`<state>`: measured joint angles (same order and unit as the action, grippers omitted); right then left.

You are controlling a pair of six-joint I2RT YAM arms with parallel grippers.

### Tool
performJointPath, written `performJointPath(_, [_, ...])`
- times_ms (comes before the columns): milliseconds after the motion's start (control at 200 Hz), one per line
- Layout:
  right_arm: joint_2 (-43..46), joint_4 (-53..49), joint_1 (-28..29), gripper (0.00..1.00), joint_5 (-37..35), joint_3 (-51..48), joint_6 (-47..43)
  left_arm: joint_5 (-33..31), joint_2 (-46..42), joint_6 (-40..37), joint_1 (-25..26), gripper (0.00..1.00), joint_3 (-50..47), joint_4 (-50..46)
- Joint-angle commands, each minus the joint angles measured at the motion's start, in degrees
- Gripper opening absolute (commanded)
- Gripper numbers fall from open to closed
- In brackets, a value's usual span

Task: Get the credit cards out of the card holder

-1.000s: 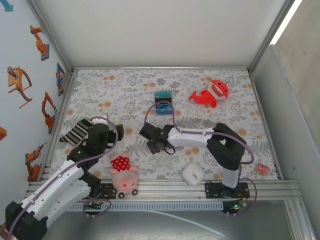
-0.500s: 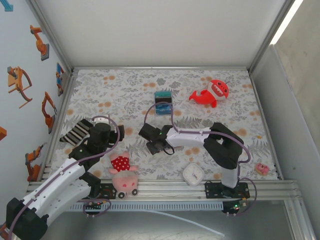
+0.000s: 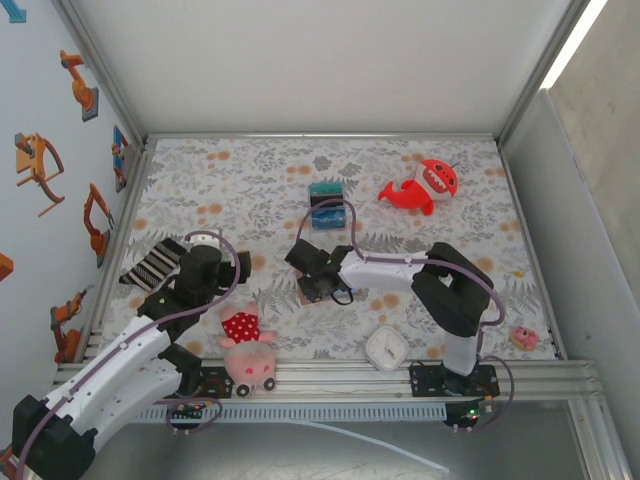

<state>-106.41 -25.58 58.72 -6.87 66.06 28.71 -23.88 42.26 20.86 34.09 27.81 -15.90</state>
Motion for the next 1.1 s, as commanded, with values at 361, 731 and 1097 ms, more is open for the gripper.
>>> performJointPath(361, [8.62, -0.86, -1.19, 0.27, -4.06, -3.29, 1.92, -0.45, 1.6, -3.4, 2.76, 0.97, 4.3, 1.08])
performJointPath(731, [12.9, -1.22, -4.35, 0.36, -5.77, -9.15, 5.6, -4.72, 10.0, -6.67, 9.09, 0.97, 7.56, 2.78])
performJointPath(1097, [15.02, 3.12, -10.6, 0.39, -1.87, -16.43, 5.98, -1.94, 16.15, -11.73, 11.18, 0.97, 7.25, 9.85])
